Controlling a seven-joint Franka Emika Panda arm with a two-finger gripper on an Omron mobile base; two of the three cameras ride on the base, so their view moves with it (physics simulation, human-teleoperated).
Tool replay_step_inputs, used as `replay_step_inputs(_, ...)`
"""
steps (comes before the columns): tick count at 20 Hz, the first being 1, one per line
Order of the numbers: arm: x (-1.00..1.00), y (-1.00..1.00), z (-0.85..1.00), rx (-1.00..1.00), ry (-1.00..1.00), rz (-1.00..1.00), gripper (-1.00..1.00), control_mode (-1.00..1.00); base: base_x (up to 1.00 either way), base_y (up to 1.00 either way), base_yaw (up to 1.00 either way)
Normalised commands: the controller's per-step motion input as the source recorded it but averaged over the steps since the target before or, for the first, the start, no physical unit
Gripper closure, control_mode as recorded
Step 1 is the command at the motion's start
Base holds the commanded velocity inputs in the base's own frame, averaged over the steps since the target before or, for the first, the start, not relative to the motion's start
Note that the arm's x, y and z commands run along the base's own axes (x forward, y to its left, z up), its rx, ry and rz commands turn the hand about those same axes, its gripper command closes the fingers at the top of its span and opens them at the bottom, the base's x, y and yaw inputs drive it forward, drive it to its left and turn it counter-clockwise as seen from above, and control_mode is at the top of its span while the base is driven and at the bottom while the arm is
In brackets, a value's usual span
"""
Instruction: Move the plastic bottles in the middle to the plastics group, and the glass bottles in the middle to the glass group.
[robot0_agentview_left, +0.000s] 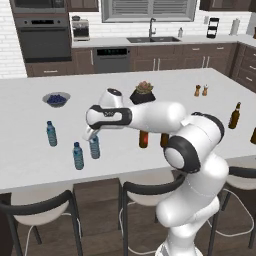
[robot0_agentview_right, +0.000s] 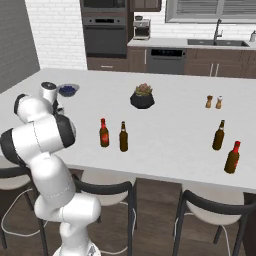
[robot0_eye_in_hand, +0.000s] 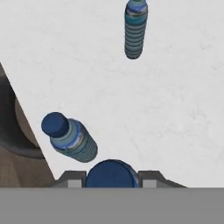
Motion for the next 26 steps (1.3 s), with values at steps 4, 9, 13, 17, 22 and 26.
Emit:
replay_step_inputs(4,0.09,0.25,0.00,0.00,0.00,0.02,1.00,-1.00,0.00,0.00,0.00)
replay_step_inputs(9,0.32,0.26,0.00,0.00,0.00,0.00,1.00,-1.00,0.00,0.00,0.00)
replay_step_inputs(13,0.42,0.20,0.00,0.00,0.00,0.00,1.00,-1.00,0.00,0.00,0.00)
replay_step_inputs(17,0.35,0.17,0.00,0.00,0.00,0.00,1.00,-1.00,0.00,0.00,0.00)
replay_step_inputs(22,0.10,0.09,-0.06,0.00,0.00,0.00,1.00,-1.00,0.00,0.00,0.00)
replay_step_inputs(26,0.01,0.00,-0.25,0.00,0.01,0.00,1.00,-1.00,0.00,0.00,0.00)
